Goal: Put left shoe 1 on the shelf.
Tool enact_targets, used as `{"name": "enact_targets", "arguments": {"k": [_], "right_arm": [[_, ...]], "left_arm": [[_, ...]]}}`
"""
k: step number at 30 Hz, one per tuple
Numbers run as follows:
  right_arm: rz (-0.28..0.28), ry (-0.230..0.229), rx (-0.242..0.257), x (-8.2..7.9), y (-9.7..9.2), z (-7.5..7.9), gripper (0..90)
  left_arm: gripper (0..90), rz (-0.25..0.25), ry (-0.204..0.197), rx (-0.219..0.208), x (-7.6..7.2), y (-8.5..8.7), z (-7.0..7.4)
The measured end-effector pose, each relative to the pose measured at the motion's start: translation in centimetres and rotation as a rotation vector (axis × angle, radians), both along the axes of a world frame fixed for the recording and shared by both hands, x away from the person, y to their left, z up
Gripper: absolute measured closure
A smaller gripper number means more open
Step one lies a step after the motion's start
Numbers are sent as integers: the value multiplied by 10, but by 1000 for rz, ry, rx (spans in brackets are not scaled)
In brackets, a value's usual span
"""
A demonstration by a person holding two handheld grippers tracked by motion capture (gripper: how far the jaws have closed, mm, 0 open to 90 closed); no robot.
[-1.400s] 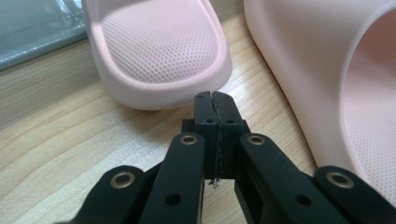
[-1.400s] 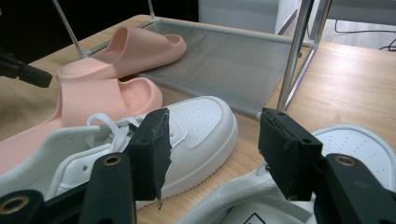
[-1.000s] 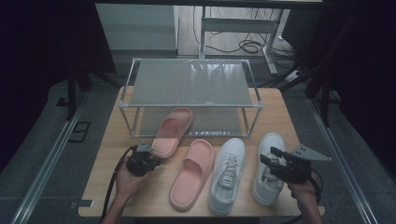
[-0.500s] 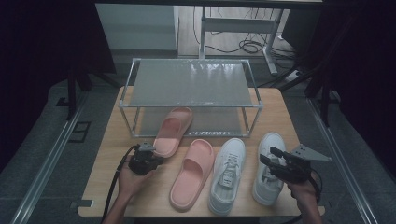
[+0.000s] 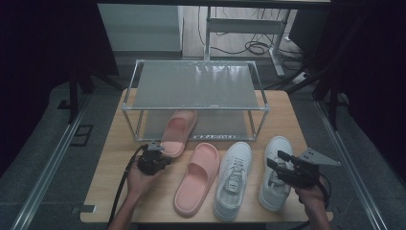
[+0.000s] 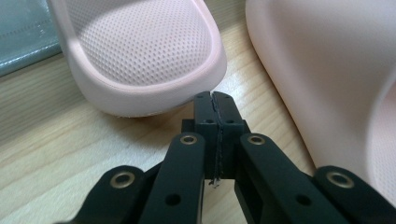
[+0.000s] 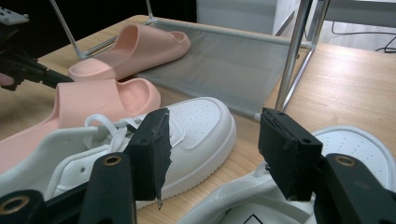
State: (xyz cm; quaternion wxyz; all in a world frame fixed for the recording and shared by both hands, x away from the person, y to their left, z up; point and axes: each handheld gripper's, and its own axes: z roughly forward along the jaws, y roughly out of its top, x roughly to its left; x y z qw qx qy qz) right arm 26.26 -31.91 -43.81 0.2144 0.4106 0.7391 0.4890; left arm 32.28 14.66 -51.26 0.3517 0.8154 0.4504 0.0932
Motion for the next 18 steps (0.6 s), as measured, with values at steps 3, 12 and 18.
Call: {"name": "enact_targets", "arguments": {"k": [3,12,18], "right_arm": [[4,1,1,-1,0,1,439],[2,0,1,-1,1,1,438],[0,2,1,-1,1,1,438]], "left_arm": [[900,6,-8,-4,4,-3,0],[900,2,-28,-5,14,-15,0],[900,-3,-38,-8,19,-17,-1]]}}
